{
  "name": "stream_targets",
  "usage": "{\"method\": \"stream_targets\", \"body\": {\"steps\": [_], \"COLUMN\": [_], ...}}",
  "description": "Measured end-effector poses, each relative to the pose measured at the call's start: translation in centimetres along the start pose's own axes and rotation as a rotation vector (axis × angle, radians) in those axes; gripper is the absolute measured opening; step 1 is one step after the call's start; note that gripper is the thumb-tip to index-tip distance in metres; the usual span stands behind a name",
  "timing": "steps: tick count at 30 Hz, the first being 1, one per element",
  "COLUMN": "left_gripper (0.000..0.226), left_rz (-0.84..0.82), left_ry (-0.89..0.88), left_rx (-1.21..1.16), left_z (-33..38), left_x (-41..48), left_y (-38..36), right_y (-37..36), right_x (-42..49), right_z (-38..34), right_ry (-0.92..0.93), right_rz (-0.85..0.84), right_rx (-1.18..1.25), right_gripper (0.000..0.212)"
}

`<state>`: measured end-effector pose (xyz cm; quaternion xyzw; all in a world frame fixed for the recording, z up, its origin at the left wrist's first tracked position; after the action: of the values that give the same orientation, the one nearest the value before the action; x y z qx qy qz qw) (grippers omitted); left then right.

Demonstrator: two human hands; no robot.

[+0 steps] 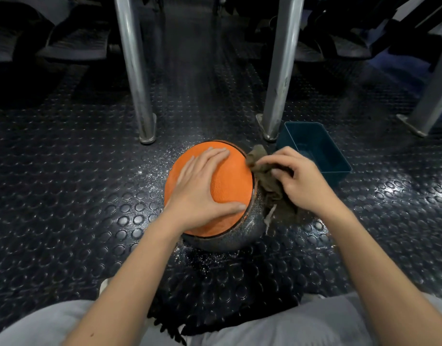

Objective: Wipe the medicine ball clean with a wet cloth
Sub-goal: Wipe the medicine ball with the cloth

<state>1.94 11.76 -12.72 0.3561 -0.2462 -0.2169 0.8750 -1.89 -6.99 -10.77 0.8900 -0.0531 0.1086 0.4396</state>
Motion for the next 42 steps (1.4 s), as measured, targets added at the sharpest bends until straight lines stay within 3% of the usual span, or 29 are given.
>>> {"method": "stream_targets", "body": {"steps": [4,6,8,11,13,18,22,25,28,31,34,36,39,42], "left_gripper": [0.104,0.099,0.096,0.095,0.094,0.095,0.095,0.095,0.095,0.096,0.102,0.104,0.102,0.104], "left_rz": [-0.006,-0.007,-0.008,-0.004,-0.008,-0.010,-0.002,0.008,0.016,0.021,0.049,0.040,0.008,0.035], "left_ry": [-0.004,-0.008,-0.006,0.002,0.007,0.011,0.052,0.085,0.112,0.122,0.130,0.151,0.147,0.152], "left_rx": [-0.037,-0.058,-0.067,-0.080,-0.095,-0.122,-0.139,-0.142,-0.139,-0.139,-0.132,-0.133,-0.135,-0.158], "left_z": [-0.4,-0.4,-0.6,-0.9,-1.0,-1.6,-2.1,-2.2,-2.5,-2.6,-2.7,-2.8,-2.8,-2.8], "left_x": [0.0,0.0,0.1,0.2,0.4,0.3,0.3,0.4,0.4,0.5,0.5,0.5,0.4,0.3], "left_y": [0.2,0.2,0.3,0.2,0.2,0.3,0.8,1.0,1.1,1.1,1.2,1.3,1.1,1.4], "right_y": [0.8,3.1,4.5,2.2,0.3,-0.1,2.0,1.4,-0.7,0.4,2.0,1.1,-1.3,-0.4], "right_x": [-0.6,-0.5,-0.4,-0.5,-0.6,-0.9,-0.5,-0.3,-0.6,-0.8,-0.6,-0.3,-0.5,-0.7], "right_z": [4.7,4.0,1.5,-1.5,-1.0,4.6,1.6,-0.1,2.7,3.9,1.7,0.4,1.9,3.7], "right_ry": [-0.335,-0.310,-0.152,0.065,0.012,-0.292,-0.104,0.021,-0.144,-0.228,-0.078,0.007,-0.093,-0.200], "right_rz": [0.074,0.272,0.376,0.117,-0.001,0.096,0.283,0.136,0.051,0.199,0.370,0.288,0.113,0.207], "right_rx": [-0.103,-0.069,0.017,0.130,0.153,-0.102,0.067,0.243,0.001,-0.190,0.108,0.244,0.066,-0.154], "right_gripper": [0.036,0.036,0.039,0.048,0.049,0.037,0.038,0.047,0.040,0.037,0.041,0.049,0.045,0.038]}}
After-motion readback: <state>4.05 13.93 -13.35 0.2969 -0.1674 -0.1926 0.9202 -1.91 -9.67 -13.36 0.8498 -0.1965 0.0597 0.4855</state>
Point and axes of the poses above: each hand's wrist, its own x-axis towards the middle knuckle, its own y-axis out of the back of the hand, z = x × y, the point moved 4 cm from there along x, towards the middle knuckle, and after that the axes turned 1 degree about y, right-handed, at the moved point
